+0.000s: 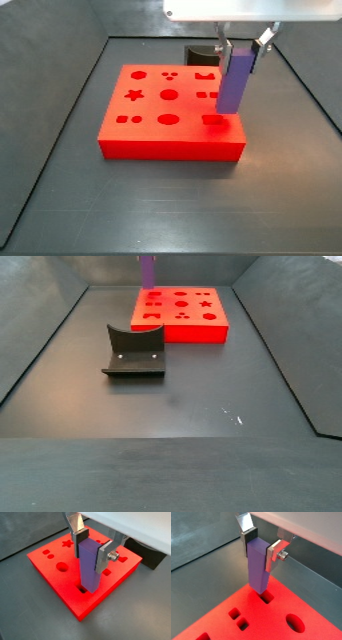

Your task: Insert the rectangle object.

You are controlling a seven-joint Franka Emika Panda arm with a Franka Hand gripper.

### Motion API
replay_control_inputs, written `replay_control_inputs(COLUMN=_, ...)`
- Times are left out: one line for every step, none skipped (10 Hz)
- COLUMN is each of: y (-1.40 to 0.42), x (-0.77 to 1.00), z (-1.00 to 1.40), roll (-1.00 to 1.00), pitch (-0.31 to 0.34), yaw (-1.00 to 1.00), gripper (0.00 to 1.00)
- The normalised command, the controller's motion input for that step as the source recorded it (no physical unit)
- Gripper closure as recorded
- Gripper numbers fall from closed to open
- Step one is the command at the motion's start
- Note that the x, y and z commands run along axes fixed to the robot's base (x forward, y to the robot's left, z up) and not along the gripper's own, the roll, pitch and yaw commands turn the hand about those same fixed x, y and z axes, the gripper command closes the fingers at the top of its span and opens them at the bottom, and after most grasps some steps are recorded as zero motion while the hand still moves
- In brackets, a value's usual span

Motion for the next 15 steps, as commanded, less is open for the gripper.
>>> replay_control_inputs(y=0.0, x=-0.18, z=-0.14, roll=-0.25, pitch=0.003, yaw=0.0, gripper=1.0)
replay_control_inputs(y=0.0, x=-0.17, z=-0.15, roll=-0.21, pitch=0.003, yaw=0.0, gripper=1.0)
replay_control_inputs(y=0.0, x=-0.05, z=-0.13, roll=-0.07, pitch=0.019, yaw=0.0, gripper=1.0)
replay_control_inputs(y=0.0, x=0.0, z=-0.17, roll=0.0, pitch=0.02, yaw=0.0, gripper=1.0)
replay_control_inputs(y=0.0, x=0.0, z=-0.16, roll=0.0, pitch=0.017, yaw=0.0, gripper=1.0)
replay_control_inputs(y=0.0, x=0.0, z=-0.16, roll=0.0, pitch=0.0, yaw=0.0, gripper=1.0)
replay_control_inputs(y=0.0, x=0.0, z=-0.15, roll=0.0, pitch=0.0, yaw=0.0, gripper=1.0)
replay_control_inputs(y=0.0, x=0.0, z=-0.11, roll=0.0, pitch=0.0, yaw=-0.03, gripper=1.0)
replay_control_inputs(y=0.0, x=-0.01, z=-0.09, roll=-0.06, pitch=0.0, yaw=-0.06, gripper=1.0)
replay_control_inputs(y=0.0, x=0.0, z=-0.13, roll=-0.07, pitch=0.0, yaw=-0.07, gripper=1.0)
replay_control_inputs(y=0.0, x=0.0, z=-0.19, roll=-0.06, pitch=-0.003, yaw=-0.07, gripper=1.0)
replay_control_inputs(y=0.0, x=0.0, z=-0.36, roll=-0.01, pitch=-0.027, yaw=-0.09, gripper=1.0)
replay_control_inputs(y=0.0, x=0.0, z=-0.42, roll=0.0, pitch=-0.021, yaw=-0.09, gripper=1.0)
replay_control_inputs(y=0.0, x=0.0, z=-0.41, roll=-0.02, pitch=-0.016, yaw=-0.09, gripper=1.0)
replay_control_inputs(y=0.0, x=-0.01, z=-0.46, roll=-0.01, pitch=-0.03, yaw=-0.08, gripper=1.0)
